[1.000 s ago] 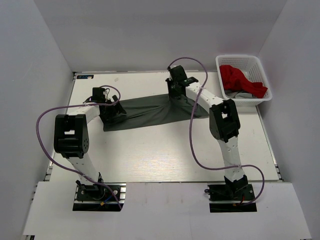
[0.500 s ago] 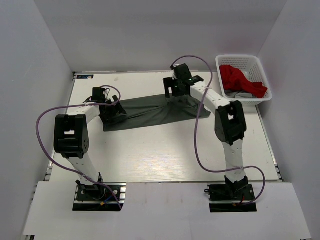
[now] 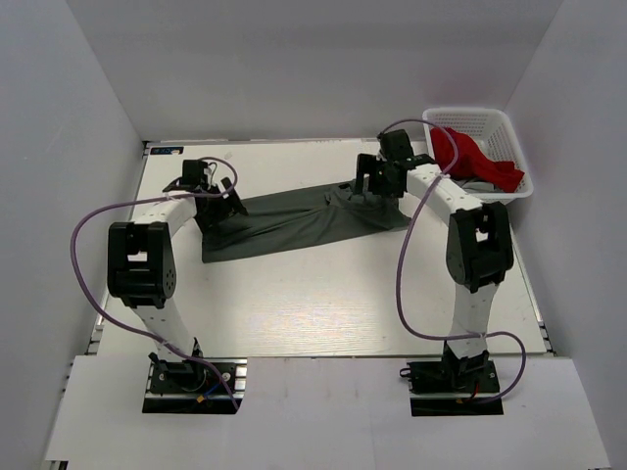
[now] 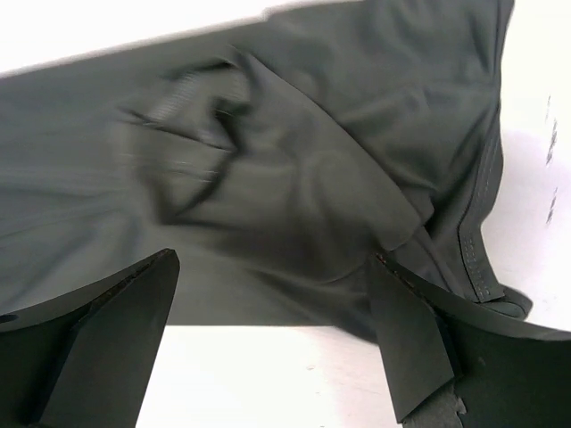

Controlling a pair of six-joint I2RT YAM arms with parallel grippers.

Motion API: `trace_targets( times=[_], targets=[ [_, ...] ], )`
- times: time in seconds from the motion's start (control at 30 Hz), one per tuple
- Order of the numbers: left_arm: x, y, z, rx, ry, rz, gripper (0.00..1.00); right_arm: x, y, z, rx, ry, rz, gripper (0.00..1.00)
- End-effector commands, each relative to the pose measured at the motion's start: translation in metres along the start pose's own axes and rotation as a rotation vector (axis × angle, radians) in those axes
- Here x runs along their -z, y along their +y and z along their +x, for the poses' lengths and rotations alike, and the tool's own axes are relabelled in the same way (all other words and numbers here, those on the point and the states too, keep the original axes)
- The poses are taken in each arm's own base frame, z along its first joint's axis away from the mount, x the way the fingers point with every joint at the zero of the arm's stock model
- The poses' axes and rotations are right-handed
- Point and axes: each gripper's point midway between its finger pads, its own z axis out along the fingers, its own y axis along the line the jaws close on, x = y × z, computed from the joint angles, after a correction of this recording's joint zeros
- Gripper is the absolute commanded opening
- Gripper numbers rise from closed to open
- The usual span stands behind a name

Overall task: Fold and stack the t-shirts
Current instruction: Rotate the tshirt 85 degrees

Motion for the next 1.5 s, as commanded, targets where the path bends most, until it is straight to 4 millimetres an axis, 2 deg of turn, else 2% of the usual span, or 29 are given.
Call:
trace_targets(
  times=[0.0,0.13,0.2,0.23,0.27,0.3,0.33,0.37,0.43,0.47,0.5,0.53,0.57,0.6,0.67,0.7,0.73,0.77,0.83,0.93,1.0,1.03,1.1,1.13,1.3,1.33,1.37,1.4,1.47],
  targets=[
    [-0.008,-0.006,-0.007,-0.02,0.001,0.018,1.0,-0.018,-0.014,0.024,-0.062,0.086,0.033,0.9],
    [-0.024,0.01,0.013,0.004,0.06,-0.025,1.0,-0.036,-0.029,0.03,-0.112,0.1,0.091,0.9],
    [-0.029,0.03,0.038,0.025,0.112,-0.082,1.0,-0.049,-0.037,0.039,-0.099,0.132,0.112,0.9],
    [-0.031,0.038,0.047,0.047,0.126,-0.11,1.0,-0.051,-0.034,0.03,-0.099,0.117,0.107,0.9],
    [-0.028,0.053,0.07,0.066,0.178,-0.158,1.0,-0.06,-0.037,0.035,-0.098,0.135,0.114,0.9],
    [-0.027,0.066,0.08,0.093,0.191,-0.217,1.0,-0.068,-0.04,0.036,-0.101,0.145,0.12,0.9],
    [-0.022,0.072,0.089,0.11,0.203,-0.247,1.0,-0.072,-0.04,0.035,-0.1,0.149,0.118,0.9],
    [-0.015,0.078,0.108,0.119,0.239,-0.268,1.0,-0.081,-0.038,0.03,-0.096,0.138,0.109,0.9],
    [-0.008,0.069,0.132,0.136,0.28,-0.221,1.0,-0.095,-0.035,0.015,-0.085,0.104,0.089,0.9],
    [-0.004,0.069,0.159,0.153,0.34,-0.191,1.0,-0.104,-0.025,-0.017,-0.049,0.028,0.048,0.9],
    [0.004,0.043,0.175,0.137,0.392,-0.062,1.0,-0.119,-0.021,-0.014,-0.032,0.039,0.017,0.9],
    [0.012,0.04,0.204,0.147,0.464,-0.024,1.0,-0.124,-0.007,-0.017,-0.001,0.045,-0.065,0.9],
    [0.019,0.029,0.221,0.139,0.52,0.043,1.0,-0.139,0.003,-0.039,0.06,-0.014,-0.121,0.9],
    [0.037,0.002,0.248,0.121,0.634,0.189,1.0,-0.144,0.009,-0.043,0.088,-0.033,-0.154,0.9],
    [0.069,-0.004,0.293,0.112,0.804,0.272,1.0,-0.153,0.027,-0.06,0.193,-0.117,-0.24,0.9],
    [0.085,0.0,0.317,0.076,0.879,0.245,1.0,-0.152,0.03,-0.068,0.211,-0.144,-0.245,0.9],
    [0.099,0.001,0.326,0.056,0.889,0.258,1.0,-0.144,0.035,-0.083,0.243,-0.196,-0.255,0.9],
    [0.111,-0.006,0.331,0.053,0.909,0.293,1.0,-0.141,0.038,-0.086,0.252,-0.214,-0.261,0.9],
    [0.132,-0.028,0.329,-0.025,0.9,0.386,1.0,-0.137,0.043,-0.088,0.299,-0.238,-0.284,0.9],
    [0.157,-0.066,0.291,-0.172,0.711,0.458,1.0,-0.086,0.062,-0.12,0.333,-0.336,-0.317,0.9],
    [0.158,-0.072,0.267,-0.264,0.561,0.43,1.0,-0.075,0.062,-0.126,0.332,-0.351,-0.288,0.9],
    [0.169,-0.081,0.255,-0.295,0.484,0.455,1.0,-0.056,0.066,-0.137,0.336,-0.379,-0.284,0.9],
    [0.169,-0.083,0.242,-0.313,0.388,0.455,1.0,-0.048,0.064,-0.136,0.321,-0.36,-0.251,0.9],
    [0.175,-0.089,0.237,-0.325,0.346,0.496,1.0,-0.032,0.068,-0.143,0.31,-0.378,-0.247,0.9],
    [0.167,-0.086,0.215,-0.338,0.219,0.434,1.0,-0.009,0.076,-0.102,0.218,-0.237,-0.211,0.9],
    [0.16,-0.08,0.205,-0.325,0.163,0.374,1.0,-0.01,0.075,-0.071,0.182,-0.16,-0.199,0.9],
    [0.153,-0.072,0.199,-0.314,0.141,0.322,1.0,-0.009,0.08,-0.056,0.162,-0.127,-0.2,0.9],
    [0.148,-0.065,0.189,-0.292,0.09,0.267,1.0,-0.015,0.074,-0.016,0.142,-0.045,-0.181,0.9],
    [0.143,-0.063,0.179,-0.271,0.05,0.24,1.0,-0.005,0.079,0.001,0.123,-0.032,-0.181,0.9]
  ],
)
